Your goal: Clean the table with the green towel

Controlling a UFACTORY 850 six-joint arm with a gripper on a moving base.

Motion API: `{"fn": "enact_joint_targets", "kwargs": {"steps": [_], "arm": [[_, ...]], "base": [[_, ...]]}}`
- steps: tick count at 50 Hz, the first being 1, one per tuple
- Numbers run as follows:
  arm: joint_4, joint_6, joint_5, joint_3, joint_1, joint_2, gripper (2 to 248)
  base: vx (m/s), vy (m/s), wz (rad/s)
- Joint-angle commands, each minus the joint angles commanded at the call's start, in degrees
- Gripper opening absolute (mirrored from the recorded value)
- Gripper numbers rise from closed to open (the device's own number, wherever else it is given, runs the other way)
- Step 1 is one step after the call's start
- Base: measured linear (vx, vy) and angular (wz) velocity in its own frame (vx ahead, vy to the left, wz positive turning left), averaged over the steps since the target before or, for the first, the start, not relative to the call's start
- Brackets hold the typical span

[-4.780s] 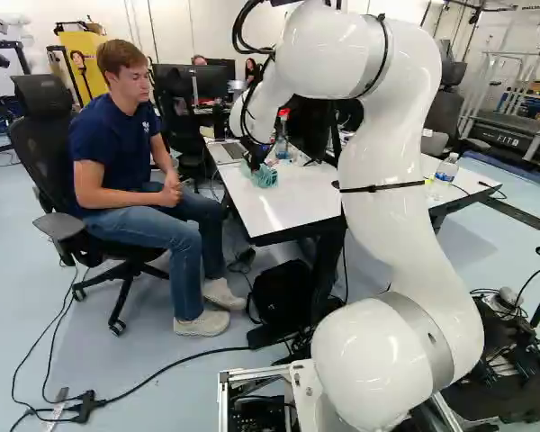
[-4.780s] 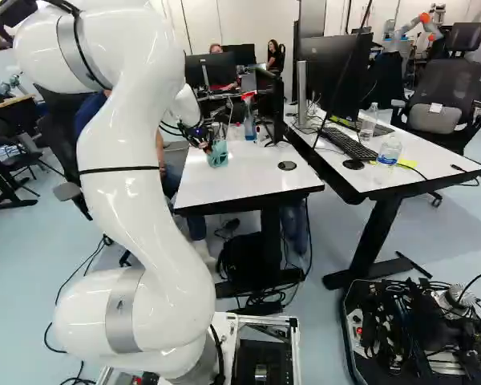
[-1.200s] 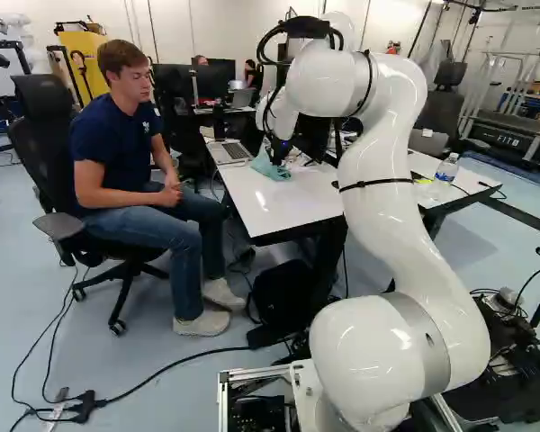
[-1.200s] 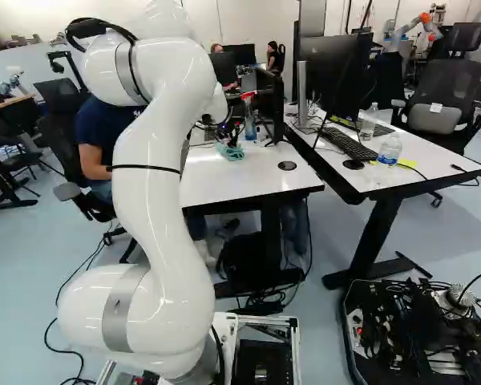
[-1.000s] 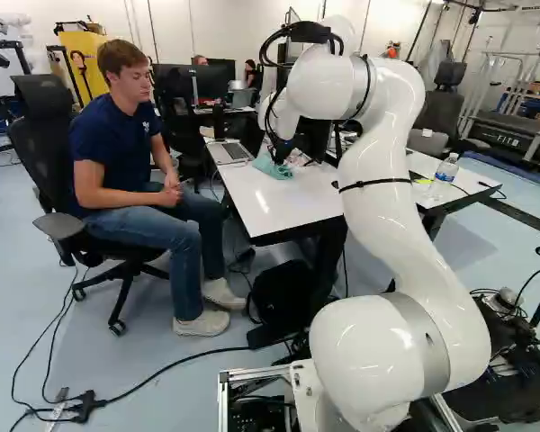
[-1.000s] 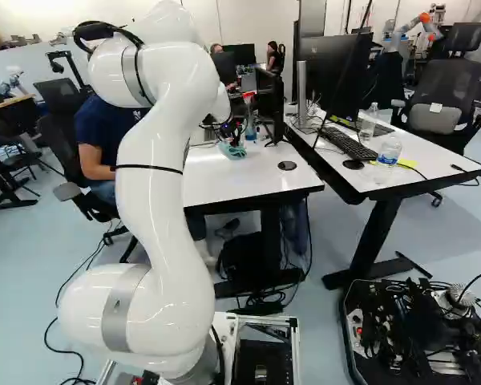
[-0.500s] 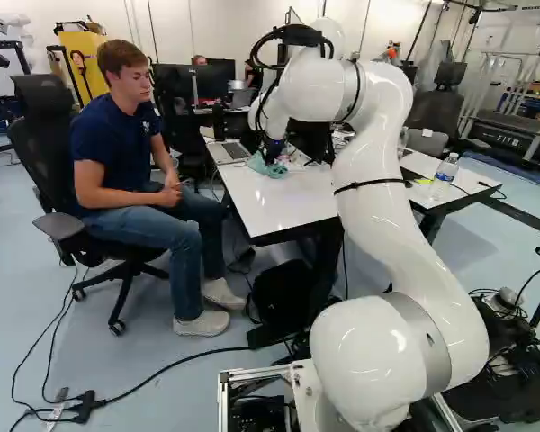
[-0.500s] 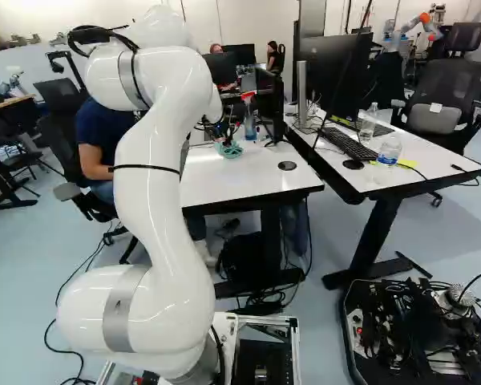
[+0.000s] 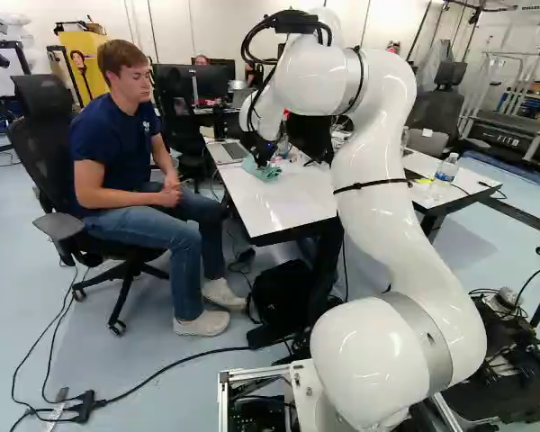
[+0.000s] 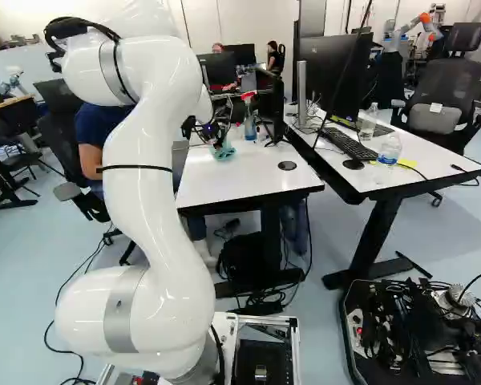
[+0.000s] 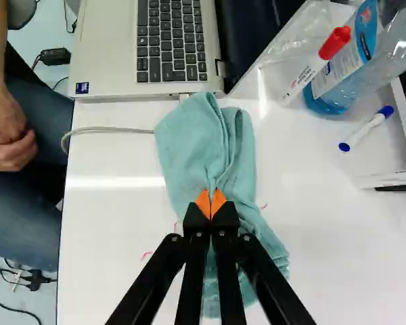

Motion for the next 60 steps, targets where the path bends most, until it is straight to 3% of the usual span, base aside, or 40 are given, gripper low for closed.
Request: {"fn": "enact_joint_targets", "kwargs": {"steps": [60], "arm": [[0.00, 0.00, 0.00, 16.89, 6.76, 12.23, 21]], "base": [[0.000, 0.000, 0.000]]}}
